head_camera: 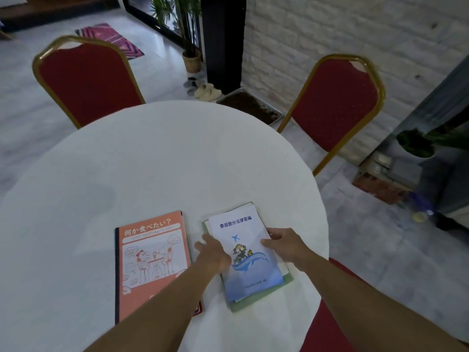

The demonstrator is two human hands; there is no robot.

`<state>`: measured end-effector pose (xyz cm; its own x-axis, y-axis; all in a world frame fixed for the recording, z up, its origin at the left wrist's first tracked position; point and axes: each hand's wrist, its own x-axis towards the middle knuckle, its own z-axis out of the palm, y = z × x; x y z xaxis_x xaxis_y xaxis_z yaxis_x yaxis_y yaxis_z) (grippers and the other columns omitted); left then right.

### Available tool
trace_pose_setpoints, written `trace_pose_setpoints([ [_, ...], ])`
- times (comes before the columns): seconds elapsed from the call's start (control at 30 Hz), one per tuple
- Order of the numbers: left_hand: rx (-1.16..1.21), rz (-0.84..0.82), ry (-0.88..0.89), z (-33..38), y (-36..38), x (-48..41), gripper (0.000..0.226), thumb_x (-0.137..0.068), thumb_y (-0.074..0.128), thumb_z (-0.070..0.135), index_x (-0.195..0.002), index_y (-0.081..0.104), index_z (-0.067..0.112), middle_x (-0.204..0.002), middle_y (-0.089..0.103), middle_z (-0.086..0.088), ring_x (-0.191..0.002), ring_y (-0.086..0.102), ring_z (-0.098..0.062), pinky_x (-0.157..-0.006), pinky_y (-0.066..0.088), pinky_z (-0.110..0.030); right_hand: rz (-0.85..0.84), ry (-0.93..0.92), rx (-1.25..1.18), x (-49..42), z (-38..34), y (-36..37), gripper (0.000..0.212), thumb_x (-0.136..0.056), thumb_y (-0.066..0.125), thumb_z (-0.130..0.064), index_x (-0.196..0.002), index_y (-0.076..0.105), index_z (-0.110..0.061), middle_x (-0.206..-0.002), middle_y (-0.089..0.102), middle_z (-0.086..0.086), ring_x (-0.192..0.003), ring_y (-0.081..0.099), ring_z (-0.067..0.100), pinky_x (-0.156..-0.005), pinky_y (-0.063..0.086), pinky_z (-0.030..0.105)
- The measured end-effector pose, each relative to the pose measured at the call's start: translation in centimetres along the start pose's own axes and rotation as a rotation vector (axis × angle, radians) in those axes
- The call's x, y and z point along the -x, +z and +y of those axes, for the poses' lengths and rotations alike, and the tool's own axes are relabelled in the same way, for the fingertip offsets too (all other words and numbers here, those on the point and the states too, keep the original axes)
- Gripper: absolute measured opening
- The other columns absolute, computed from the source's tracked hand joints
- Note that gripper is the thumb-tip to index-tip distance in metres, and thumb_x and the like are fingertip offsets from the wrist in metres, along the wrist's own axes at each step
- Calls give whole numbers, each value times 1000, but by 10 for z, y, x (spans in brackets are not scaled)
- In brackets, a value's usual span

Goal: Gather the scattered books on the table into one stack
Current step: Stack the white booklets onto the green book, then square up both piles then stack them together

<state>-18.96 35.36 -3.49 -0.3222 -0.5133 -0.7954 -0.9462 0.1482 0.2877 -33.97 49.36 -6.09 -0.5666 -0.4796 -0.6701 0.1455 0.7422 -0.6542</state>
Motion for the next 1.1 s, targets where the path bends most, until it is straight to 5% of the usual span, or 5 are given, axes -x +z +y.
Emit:
trace_pose_setpoints([
  [0.33, 115, 2, 26, -15, -4, -10, 97, -93, 54, 6, -157, -18, 23, -165, 1, -16, -143, 33, -37, -72, 53, -26, -89, 113, 15, -2, -4, -8, 38, -79, 84, -28, -115, 75, -19, -98, 81, 6, -88, 78, 26, -80, 64, 46],
  [0.5, 141, 35, 121, -27, -12, -18, 89, -91, 57, 3, -159, 2, 19, -153, 30, -22, -134, 45, -38, -100, 52, -41, -124, 154, -55, 7, -4, 3, 35, -81, 83, -22, -113, 75, -8, -92, 81, 11, -85, 79, 31, -80, 64, 49],
  [0.67, 179, 42, 197, -38, -13, -21, 69, -88, 59, 9, -149, 28, 12, -133, 51, -20, -118, 58, -35, -95, 55, -44, -109, 156, -16, 11, -8, 7, 34, -85, 80, -22, -115, 73, -8, -100, 79, 12, -96, 76, 35, -84, 63, 50],
  [0.87, 151, 139, 246, -58, -32, -23, 72, -95, 54, 17, -158, 18, 16, -156, 33, -15, -139, 42, -33, -100, 48, -31, 136, -6, 281, 7, -30, 24, 78, -82, 78, -41, -148, 48, -12, -146, 53, 13, -128, 57, 28, -99, 49, 34],
  [1.1, 130, 328, 173, -124, -82, -18, 62, -98, 53, 22, -154, 29, 12, -155, 33, -16, -138, 43, -32, -113, 39, -41, 187, -285, 379, 13, -77, 80, 62, -83, 77, -34, -138, 52, -18, -127, 53, 7, -121, 57, 23, -104, 48, 37],
])
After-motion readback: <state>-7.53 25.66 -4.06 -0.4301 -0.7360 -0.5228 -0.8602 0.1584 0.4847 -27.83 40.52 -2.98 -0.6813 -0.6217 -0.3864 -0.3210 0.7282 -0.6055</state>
